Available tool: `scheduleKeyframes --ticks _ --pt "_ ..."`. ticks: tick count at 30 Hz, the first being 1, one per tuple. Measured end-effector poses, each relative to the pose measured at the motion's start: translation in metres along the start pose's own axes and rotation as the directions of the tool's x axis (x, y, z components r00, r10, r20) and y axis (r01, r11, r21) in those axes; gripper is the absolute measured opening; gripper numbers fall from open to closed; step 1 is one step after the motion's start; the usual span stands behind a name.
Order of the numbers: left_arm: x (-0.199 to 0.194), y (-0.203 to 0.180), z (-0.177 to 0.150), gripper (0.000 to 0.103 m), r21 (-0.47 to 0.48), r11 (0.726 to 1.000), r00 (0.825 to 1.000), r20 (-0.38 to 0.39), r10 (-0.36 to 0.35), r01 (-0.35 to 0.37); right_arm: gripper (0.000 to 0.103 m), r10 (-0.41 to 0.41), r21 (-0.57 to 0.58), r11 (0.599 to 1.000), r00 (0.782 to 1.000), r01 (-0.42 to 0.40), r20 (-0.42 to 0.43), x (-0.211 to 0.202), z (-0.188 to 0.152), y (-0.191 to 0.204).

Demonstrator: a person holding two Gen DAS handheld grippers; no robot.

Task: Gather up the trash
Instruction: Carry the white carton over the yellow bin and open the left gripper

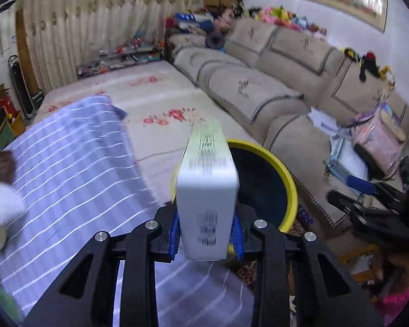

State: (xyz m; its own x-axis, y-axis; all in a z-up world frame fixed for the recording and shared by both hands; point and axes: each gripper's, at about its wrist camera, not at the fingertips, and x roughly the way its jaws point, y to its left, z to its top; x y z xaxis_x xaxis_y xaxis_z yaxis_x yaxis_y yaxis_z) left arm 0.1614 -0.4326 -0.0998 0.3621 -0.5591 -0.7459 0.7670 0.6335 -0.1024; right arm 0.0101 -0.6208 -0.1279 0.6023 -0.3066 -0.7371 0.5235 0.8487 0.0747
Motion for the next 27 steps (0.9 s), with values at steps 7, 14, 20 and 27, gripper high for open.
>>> scheduleKeyframes --ticks 7,14,20,27 --pt "0.109 -0.03 0.017 0.03 0.054 0.997 0.989 -0.138 0.061 -0.054 0.072 0.005 0.01 1.0 1.0 -0.004 -0.027 0.016 0.001 -0.009" --pt "0.171 -0.032 0.016 0.031 0.051 0.994 0.961 -0.256 0.104 -0.094 0.072 0.015 -0.007 1.0 0.998 -0.016 -0.058 0.026 -0.003 -0.003" --pt "0.168 -0.03 0.016 0.074 0.044 0.991 0.964 -0.23 0.13 -0.124 0.072 0.011 -0.01 1.0 0.998 -0.011 -0.059 0.027 -0.003 -0.001" --pt "0.11 -0.021 0.02 0.077 -0.011 0.996 0.987 -0.142 0.081 -0.083 0.072 0.008 -0.01 1.0 0.999 -0.008 -0.047 0.019 -0.007 0.002"
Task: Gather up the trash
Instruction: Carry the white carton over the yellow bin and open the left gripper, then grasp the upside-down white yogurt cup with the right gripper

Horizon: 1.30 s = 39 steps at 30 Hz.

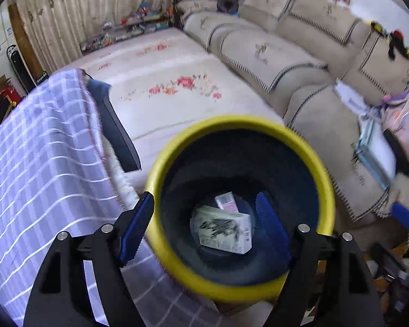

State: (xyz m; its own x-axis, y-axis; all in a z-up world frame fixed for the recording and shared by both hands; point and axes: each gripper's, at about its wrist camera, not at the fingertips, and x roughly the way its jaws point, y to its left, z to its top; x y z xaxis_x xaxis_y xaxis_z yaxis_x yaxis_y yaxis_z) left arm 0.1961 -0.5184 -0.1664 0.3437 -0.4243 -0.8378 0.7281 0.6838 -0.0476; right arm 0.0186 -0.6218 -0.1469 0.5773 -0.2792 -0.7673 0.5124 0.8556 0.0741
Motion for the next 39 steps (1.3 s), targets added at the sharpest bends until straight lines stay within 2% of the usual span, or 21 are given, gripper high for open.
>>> scheduleKeyframes --ticks 2,4,8,10,13,15,16,19,21,22,24,25,26,29,34,39 --pt "-0.036 0.012 -0.009 0.077 -0.027 1.0 0.998 0.058 -0.006 0.008 0.072 0.006 -0.004 1.0 1.0 -0.006 -0.004 0.0 -0.003 0.002" --pt "-0.079 0.028 -0.021 0.081 -0.052 0.998 0.993 0.121 -0.012 0.018 0.072 0.018 -0.012 1.0 1.0 -0.019 -0.014 0.003 -0.005 0.007" --pt "-0.157 0.064 -0.051 0.089 -0.099 0.995 0.973 0.227 0.034 -0.011 0.072 0.057 -0.05 0.997 0.998 -0.059 -0.026 0.006 -0.009 0.028" --pt "-0.195 0.086 -0.073 0.092 -0.13 0.99 0.96 0.268 0.078 -0.044 0.072 0.083 -0.071 0.994 0.996 -0.084 -0.028 0.005 -0.01 0.04" --pt "-0.251 0.125 -0.115 0.093 -0.208 0.972 0.93 0.322 0.177 -0.113 0.072 0.144 -0.133 0.98 0.989 -0.146 -0.027 -0.001 -0.013 0.071" --pt "-0.287 0.154 -0.149 0.098 -0.281 0.942 0.895 0.348 0.28 -0.186 0.072 0.205 -0.196 0.958 0.978 -0.208 -0.034 -0.005 -0.016 0.104" --pt "-0.305 0.168 -0.168 0.098 -0.32 0.919 0.872 0.351 0.341 -0.231 0.072 0.226 -0.22 0.948 0.973 -0.229 -0.038 -0.007 -0.018 0.116" --pt "-0.338 0.2 -0.218 0.098 -0.392 0.867 0.831 0.332 0.446 -0.308 0.072 0.313 -0.316 0.895 0.948 -0.316 -0.063 -0.018 -0.027 0.167" --pt "-0.352 0.218 -0.25 0.098 -0.439 0.825 0.805 0.304 0.509 -0.355 0.072 0.392 -0.384 0.834 0.915 -0.397 -0.094 -0.029 -0.036 0.206" --pt "-0.356 0.225 -0.262 0.098 -0.455 0.813 0.8 0.294 0.523 -0.365 0.072 0.426 -0.416 0.802 0.899 -0.429 -0.106 -0.036 -0.041 0.226" --pt "-0.363 0.241 -0.289 0.098 -0.495 0.784 0.799 0.258 0.544 -0.374 0.075 0.475 -0.469 0.744 0.87 -0.476 -0.129 -0.047 -0.05 0.256" --pt "-0.366 0.248 -0.299 0.098 -0.513 0.774 0.798 0.249 0.549 -0.372 0.079 0.493 -0.489 0.72 0.859 -0.493 -0.139 -0.05 -0.053 0.267" --pt "-0.37 0.253 -0.307 0.098 -0.522 0.769 0.798 0.247 0.55 -0.369 0.082 0.527 -0.52 0.677 0.836 -0.522 -0.153 -0.057 -0.06 0.286" --pt "-0.374 0.257 -0.324 0.098 -0.531 0.762 0.794 0.246 0.557 -0.37 0.084 0.586 -0.571 0.591 0.79 -0.571 -0.183 -0.067 -0.073 0.324" --pt "-0.375 0.253 -0.331 0.098 -0.531 0.763 0.789 0.256 0.559 -0.369 0.086 0.586 -0.603 0.552 0.782 -0.576 -0.212 -0.063 -0.091 0.366" --pt "-0.371 0.256 -0.331 0.098 -0.542 0.76 0.794 0.251 0.554 -0.359 0.086 0.554 -0.61 0.555 0.798 -0.566 -0.236 -0.046 -0.1 0.397"
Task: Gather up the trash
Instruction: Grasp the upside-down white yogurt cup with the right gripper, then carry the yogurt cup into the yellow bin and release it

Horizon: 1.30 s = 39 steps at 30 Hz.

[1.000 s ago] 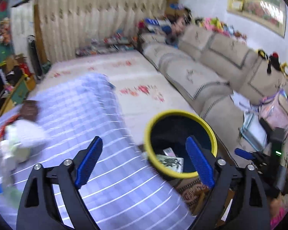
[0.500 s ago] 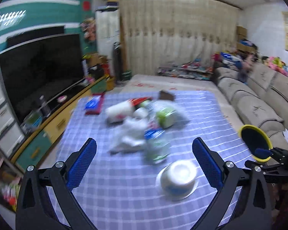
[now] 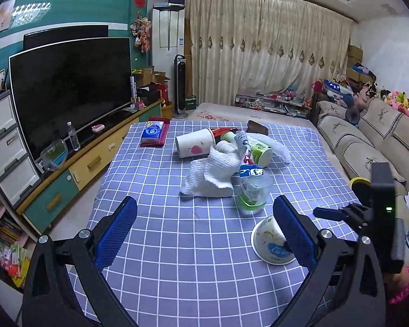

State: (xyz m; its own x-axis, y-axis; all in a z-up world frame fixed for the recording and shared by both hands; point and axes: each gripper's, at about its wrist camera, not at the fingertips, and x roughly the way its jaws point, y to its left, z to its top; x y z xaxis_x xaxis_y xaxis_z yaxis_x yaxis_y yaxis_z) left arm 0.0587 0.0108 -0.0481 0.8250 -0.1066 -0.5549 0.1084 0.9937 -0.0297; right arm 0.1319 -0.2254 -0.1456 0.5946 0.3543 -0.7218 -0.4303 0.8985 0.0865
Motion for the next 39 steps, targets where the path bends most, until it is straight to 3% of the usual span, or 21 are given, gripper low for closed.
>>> scheduleKeyframes --ticks 10,11,14,22,26,29,32,34,36,39 --pt "0.017 0.004 -0.001 0.098 -0.027 1.0 0.999 -0.032 0.0 -0.001 0.086 -0.03 -0.033 0.999 0.997 0.028 -0.074 0.035 0.003 0.009" --pt "0.018 0.004 -0.002 0.098 -0.027 1.0 0.999 -0.033 0.001 -0.002 0.079 -0.04 -0.039 0.999 0.996 0.037 -0.081 0.038 0.001 0.01" --pt "0.021 0.005 -0.004 0.098 -0.031 1.0 0.999 -0.038 0.0 -0.001 0.078 -0.032 -0.023 0.999 0.997 0.03 -0.077 0.038 0.0 0.008" --pt "0.027 0.001 -0.006 0.098 -0.021 1.0 0.999 -0.044 0.001 -0.002 0.078 -0.042 0.016 0.999 0.999 0.042 0.01 -0.005 0.004 -0.007" --pt "0.03 -0.005 -0.007 0.098 -0.007 1.0 0.999 -0.051 0.001 -0.001 0.078 -0.137 0.104 0.986 0.988 0.129 0.065 -0.047 0.002 -0.051" --pt "0.035 -0.01 -0.007 0.098 0.002 1.0 0.998 -0.059 -0.007 0.008 0.078 -0.268 0.227 0.942 0.96 0.246 0.074 -0.078 -0.007 -0.108" --pt "0.039 -0.018 -0.006 0.098 0.012 1.0 0.998 -0.062 -0.016 0.017 0.078 -0.373 0.356 0.87 0.928 0.341 0.022 -0.097 -0.026 -0.171" --pt "0.042 -0.024 -0.005 0.098 0.023 1.0 0.998 -0.067 -0.019 0.021 0.078 -0.455 0.417 0.8 0.889 0.432 -0.048 -0.101 -0.046 -0.216" --pt "0.046 -0.031 -0.005 0.098 0.038 0.999 0.997 -0.074 -0.02 0.023 0.078 -0.499 0.447 0.743 0.857 0.498 -0.124 -0.097 -0.063 -0.249" --pt "0.053 -0.041 -0.004 0.098 0.056 0.998 0.996 -0.087 -0.027 0.032 0.078 -0.51 0.49 0.679 0.832 0.546 -0.22 -0.086 -0.086 -0.292"
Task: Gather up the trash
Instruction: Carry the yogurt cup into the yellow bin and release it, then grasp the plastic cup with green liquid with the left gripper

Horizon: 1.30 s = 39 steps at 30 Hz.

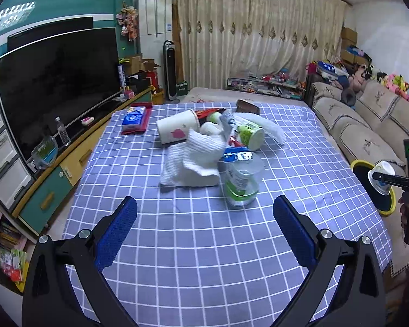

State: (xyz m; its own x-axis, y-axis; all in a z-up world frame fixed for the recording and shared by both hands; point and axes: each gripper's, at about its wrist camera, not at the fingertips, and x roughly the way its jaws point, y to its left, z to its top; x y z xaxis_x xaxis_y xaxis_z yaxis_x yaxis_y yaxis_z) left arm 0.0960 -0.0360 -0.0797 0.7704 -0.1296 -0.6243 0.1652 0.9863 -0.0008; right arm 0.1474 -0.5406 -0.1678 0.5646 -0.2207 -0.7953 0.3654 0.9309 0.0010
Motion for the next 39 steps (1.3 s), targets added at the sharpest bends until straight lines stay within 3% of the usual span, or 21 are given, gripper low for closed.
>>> scheduleKeyframes --ticks 5,12,14,24,39 --pt "0.016 -0.017 0.004 0.098 0.021 1.0 1.0 -0.027 -0.015 0.016 0.078 -0.06 0.045 0.997 0.996 0.063 -0.066 0.036 0.003 -0.03" --pt "0.039 -0.035 0.002 0.098 0.046 0.998 0.997 -0.072 -0.036 0.039 0.079 -0.079 0.063 0.994 0.986 0.089 -0.146 0.063 -0.004 -0.041" --pt "0.046 -0.037 0.002 0.098 0.047 0.998 0.995 -0.085 -0.042 0.046 0.087 -0.086 0.062 0.993 0.985 0.096 -0.151 0.067 -0.005 -0.043" --pt "0.073 -0.036 -0.002 0.098 0.006 0.998 0.989 -0.135 -0.053 0.055 0.088 -0.08 0.056 0.995 0.994 0.084 -0.076 0.037 -0.008 -0.033" --pt "0.126 -0.043 0.008 0.098 -0.061 0.997 0.987 -0.154 -0.055 0.046 0.088 0.005 0.041 0.999 1.0 -0.005 -0.007 0.009 -0.003 -0.011"
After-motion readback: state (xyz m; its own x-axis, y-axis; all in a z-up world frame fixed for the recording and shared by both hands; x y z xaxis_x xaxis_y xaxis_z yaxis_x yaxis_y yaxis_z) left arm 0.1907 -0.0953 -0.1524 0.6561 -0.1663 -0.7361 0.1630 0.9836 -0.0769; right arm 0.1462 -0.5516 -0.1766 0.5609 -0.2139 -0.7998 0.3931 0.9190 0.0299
